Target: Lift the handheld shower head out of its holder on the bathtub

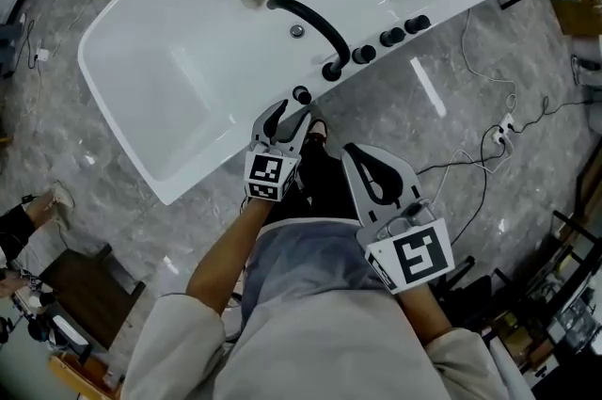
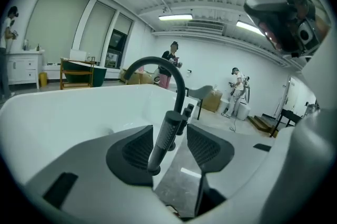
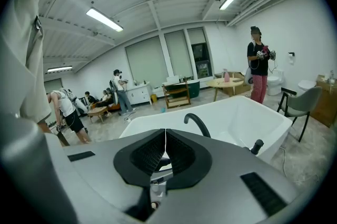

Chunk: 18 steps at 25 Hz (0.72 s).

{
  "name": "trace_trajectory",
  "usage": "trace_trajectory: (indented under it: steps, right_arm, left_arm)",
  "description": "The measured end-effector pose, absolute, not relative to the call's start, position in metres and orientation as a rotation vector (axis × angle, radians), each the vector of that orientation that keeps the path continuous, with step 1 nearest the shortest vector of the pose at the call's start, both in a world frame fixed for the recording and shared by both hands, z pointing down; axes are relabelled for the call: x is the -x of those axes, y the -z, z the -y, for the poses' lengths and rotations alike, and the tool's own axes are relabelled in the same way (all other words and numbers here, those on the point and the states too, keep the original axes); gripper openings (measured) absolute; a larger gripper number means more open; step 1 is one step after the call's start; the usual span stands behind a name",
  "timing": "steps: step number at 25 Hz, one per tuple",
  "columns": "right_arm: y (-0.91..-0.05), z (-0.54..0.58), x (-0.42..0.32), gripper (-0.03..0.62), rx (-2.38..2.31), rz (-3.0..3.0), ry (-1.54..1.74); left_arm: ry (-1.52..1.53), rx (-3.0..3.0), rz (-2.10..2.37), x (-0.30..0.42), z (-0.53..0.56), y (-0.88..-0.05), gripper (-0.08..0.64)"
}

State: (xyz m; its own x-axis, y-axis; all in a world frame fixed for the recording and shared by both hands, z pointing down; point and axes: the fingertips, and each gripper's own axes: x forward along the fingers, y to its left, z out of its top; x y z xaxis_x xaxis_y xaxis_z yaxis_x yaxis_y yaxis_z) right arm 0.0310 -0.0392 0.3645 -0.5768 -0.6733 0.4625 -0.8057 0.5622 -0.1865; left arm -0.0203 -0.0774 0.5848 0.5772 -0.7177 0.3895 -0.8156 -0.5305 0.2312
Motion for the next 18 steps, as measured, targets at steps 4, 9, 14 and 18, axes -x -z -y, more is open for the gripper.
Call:
trace_trajectory:
  steps: [4, 9, 14, 18]
  right_arm:
    - [-0.371, 0.040, -0.034, 0.019, -1.215, 2.441, -0.562]
    - [-0.379, 0.040, -0.039, 0.020, -1.209, 2.422, -0.581]
    - [-0.387, 0.039, -0.039, 0.019, -1.183, 2.408, -0.593]
    - [-0.392, 0.041, -0.039, 0.020, -1.169, 2.403, -0.603]
  left_arm:
    - [-0.424, -2.414, 1.240, 0.017, 0.083, -0.615, 0.199]
    - [-0.490, -2.397, 1.227, 0.010, 0.091, -0.642, 0.201]
    - [-0.505, -2.405, 1.218, 0.004, 0.097, -0.651, 0.201]
    - [-0.550, -2.431, 1.217, -0.003, 0.102, -0.659, 0.201]
